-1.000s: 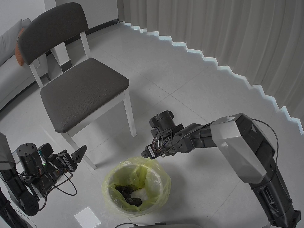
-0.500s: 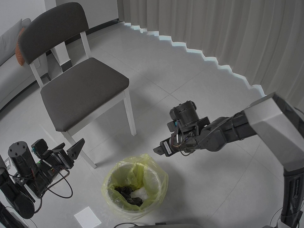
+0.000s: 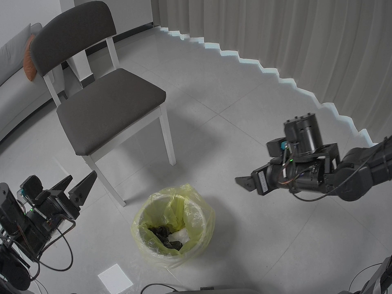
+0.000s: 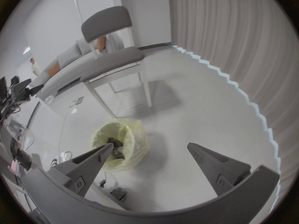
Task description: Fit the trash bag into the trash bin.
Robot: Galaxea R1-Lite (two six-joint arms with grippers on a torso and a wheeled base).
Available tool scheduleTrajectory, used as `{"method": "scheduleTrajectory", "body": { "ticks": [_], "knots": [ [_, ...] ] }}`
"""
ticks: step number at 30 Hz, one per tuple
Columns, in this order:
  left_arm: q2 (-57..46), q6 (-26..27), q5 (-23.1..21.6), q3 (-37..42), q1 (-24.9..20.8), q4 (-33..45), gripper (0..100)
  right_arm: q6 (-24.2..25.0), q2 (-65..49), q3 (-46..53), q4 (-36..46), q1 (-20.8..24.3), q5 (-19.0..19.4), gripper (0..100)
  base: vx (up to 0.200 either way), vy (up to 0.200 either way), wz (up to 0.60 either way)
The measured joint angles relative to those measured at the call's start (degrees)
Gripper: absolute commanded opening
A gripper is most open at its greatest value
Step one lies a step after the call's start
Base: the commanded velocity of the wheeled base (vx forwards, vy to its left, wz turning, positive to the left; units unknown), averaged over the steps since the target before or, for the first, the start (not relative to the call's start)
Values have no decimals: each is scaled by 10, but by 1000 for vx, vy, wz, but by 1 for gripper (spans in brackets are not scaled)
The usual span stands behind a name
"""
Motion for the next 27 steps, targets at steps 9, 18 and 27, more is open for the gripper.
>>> {"method": "scheduleTrajectory", "body": {
  "ticks": [9,18,27],
  "knots": [
    [-195,88,-3,-1,-6,228,100,-1,-129,100,-74,-26,-99,100,0,0,0],
    [-416,119,-5,-59,9,532,100,-4,-309,234,-118,-61,-121,100,0,0,0],
    [-635,129,-24,-94,79,689,100,-4,-560,390,-130,-143,-104,100,0,0,0]
  ]
}}
